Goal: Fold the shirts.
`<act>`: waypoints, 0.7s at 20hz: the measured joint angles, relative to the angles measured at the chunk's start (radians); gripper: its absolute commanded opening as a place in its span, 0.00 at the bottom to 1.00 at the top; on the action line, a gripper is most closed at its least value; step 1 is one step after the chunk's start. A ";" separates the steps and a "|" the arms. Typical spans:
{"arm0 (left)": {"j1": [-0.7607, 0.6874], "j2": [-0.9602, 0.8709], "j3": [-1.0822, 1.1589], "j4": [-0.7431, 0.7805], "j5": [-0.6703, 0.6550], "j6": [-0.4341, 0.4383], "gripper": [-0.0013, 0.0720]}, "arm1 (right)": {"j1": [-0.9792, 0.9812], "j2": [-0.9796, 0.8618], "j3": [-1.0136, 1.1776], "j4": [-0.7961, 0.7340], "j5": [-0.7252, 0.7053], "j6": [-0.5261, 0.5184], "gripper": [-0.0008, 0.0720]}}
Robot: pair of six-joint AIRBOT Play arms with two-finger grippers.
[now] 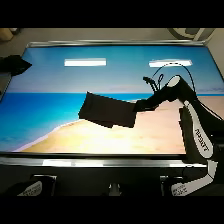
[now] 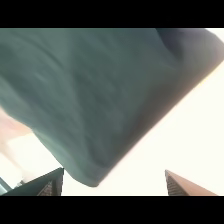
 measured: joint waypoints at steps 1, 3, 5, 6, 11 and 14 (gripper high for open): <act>0.000 0.001 -0.003 -0.002 -0.001 0.000 0.05 | -0.008 0.003 -0.048 0.010 -0.030 0.008 0.96; -0.003 0.001 -0.007 -0.016 -0.001 0.001 0.05 | -0.011 0.009 -0.135 0.101 -0.105 -0.004 0.93; -0.013 0.001 -0.009 -0.023 0.000 0.001 0.05 | -0.002 0.011 -0.192 0.192 -0.189 -0.020 0.85; -0.024 0.000 -0.010 -0.025 -0.001 0.002 0.05 | 0.004 0.012 -0.208 0.230 -0.221 -0.026 0.72; -0.089 -0.016 -0.013 -0.030 0.010 0.002 0.05 | 0.012 0.013 -0.223 0.394 -0.284 -0.084 0.05; -0.111 -0.024 -0.013 -0.031 0.015 0.002 0.05 | -0.056 0.033 -0.145 0.432 -0.203 -0.141 0.05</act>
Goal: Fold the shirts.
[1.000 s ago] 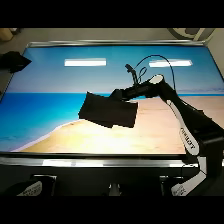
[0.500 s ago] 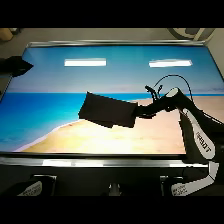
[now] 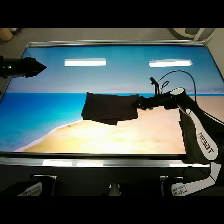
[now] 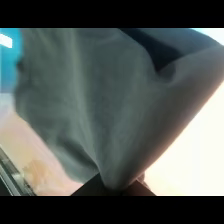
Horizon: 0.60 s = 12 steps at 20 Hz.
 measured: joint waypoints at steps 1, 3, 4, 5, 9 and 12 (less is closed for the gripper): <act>-0.004 -0.002 0.000 0.003 0.001 0.000 0.05 | -0.038 0.015 0.041 -0.002 0.041 -0.009 0.05; -0.009 -0.005 0.000 0.014 0.002 0.000 0.05 | -0.128 0.051 0.137 -0.056 0.124 0.000 0.05; -0.010 -0.007 0.000 0.019 0.002 0.000 0.05 | -0.175 0.068 0.184 -0.109 0.164 0.023 0.05; -0.011 -0.009 0.000 0.027 0.002 0.000 0.05 | -0.229 0.085 0.235 -0.165 0.207 0.047 0.05; -0.012 -0.013 0.000 0.040 0.003 0.000 0.05 | -0.436 0.148 0.401 -0.293 0.356 0.103 0.05; -0.013 -0.014 0.000 0.043 0.003 0.000 0.05 | -0.576 0.183 0.490 -0.326 0.416 0.143 0.05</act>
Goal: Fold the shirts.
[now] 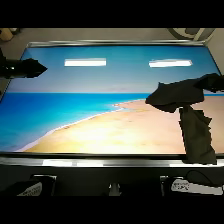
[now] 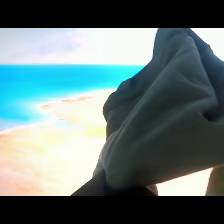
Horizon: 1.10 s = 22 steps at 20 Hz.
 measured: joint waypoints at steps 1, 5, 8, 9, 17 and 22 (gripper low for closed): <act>0.000 0.000 0.000 0.001 0.000 0.000 0.05 | -0.038 0.008 0.024 -0.007 0.009 0.008 0.05; 0.000 0.000 0.000 0.002 0.000 0.003 0.05 | -0.170 0.023 0.089 -0.011 0.038 0.052 0.05; 0.000 0.000 0.000 0.002 0.000 0.019 0.05 | -0.246 0.037 0.106 0.008 0.051 0.080 0.05; 0.000 0.000 0.000 0.002 0.000 0.025 0.05 | -0.267 0.044 0.109 0.015 0.054 0.087 0.05; 0.000 0.000 0.000 0.002 0.006 0.053 0.05 | -0.316 0.136 0.050 -0.230 0.249 0.119 0.05; 0.000 0.000 0.000 0.002 0.007 0.055 0.05 | -0.307 0.217 -0.182 -0.481 0.275 0.091 0.05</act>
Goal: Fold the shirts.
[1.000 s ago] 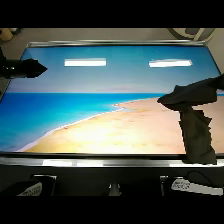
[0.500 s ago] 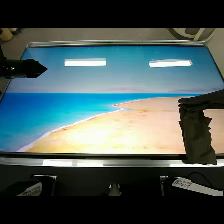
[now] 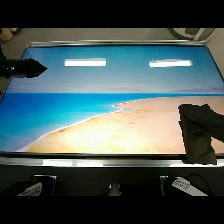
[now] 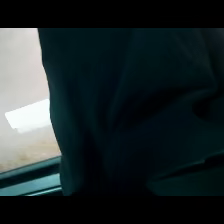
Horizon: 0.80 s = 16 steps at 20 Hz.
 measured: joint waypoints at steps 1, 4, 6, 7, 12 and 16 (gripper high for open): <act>0.000 0.000 0.000 0.000 0.000 0.001 0.05 | 0.001 0.013 -0.056 -0.037 0.000 -0.007 0.05; 0.000 0.000 0.000 0.000 0.000 0.001 0.05 | 0.002 0.042 -0.204 -0.127 -0.032 -0.023 0.05; 0.000 0.000 0.000 0.000 0.000 0.001 0.05 | 0.002 0.052 -0.294 -0.171 -0.080 -0.026 0.07; 0.000 0.000 0.000 0.000 0.000 0.001 0.05 | 0.002 0.055 -0.338 -0.186 -0.108 -0.027 0.36; 0.000 0.000 0.000 0.000 0.000 0.001 0.05 | 0.002 0.061 -0.453 -0.225 -0.206 -0.058 0.99; 0.000 0.000 0.006 -0.012 0.000 0.001 0.05 | 0.003 0.062 -0.286 -0.231 -0.310 -0.109 0.97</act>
